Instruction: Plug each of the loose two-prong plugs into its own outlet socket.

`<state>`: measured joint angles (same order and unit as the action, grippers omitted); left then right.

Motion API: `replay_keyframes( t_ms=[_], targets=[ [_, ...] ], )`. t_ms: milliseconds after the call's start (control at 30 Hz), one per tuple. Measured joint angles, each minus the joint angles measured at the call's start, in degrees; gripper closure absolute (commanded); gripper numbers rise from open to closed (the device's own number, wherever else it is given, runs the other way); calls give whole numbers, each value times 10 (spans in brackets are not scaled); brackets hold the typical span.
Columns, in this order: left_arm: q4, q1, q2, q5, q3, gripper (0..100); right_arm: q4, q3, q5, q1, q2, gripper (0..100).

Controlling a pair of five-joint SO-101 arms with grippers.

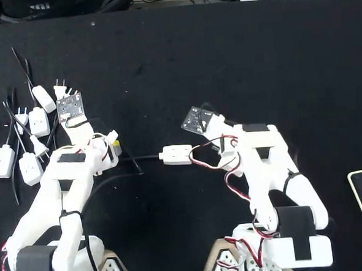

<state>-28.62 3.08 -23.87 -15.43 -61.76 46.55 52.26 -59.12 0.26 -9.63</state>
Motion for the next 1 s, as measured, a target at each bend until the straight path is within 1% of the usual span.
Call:
replay_keyframes(
  t_ms=[67, 233, 367, 400, 467, 533, 700, 833, 1000],
  targets=[
    [0, 0, 0, 0, 0, 787, 5, 0, 0, 0, -8, 990],
    [0, 0, 0, 0, 0, 787, 70, 0, 4, -1, -76, 987],
    [0, 0, 0, 0, 0, 787, 123, 2, 53, -18, -144, 985],
    [0, 0, 0, 0, 0, 787, 125, 10, 62, -23, -155, 972],
    [0, 0, 0, 0, 0, 787, 120, 32, 77, -32, -164, 913],
    [0, 0, 0, 0, 0, 787, 100, 55, 89, -38, -164, 871],
    [0, 0, 0, 0, 0, 787, 85, 69, 89, -37, -141, 910],
    [0, 0, 0, 0, 0, 787, 110, 44, 91, -37, -136, 917],
    [0, 0, 0, 0, 0, 787, 106, 6, 135, -40, -119, 917]
  ],
)
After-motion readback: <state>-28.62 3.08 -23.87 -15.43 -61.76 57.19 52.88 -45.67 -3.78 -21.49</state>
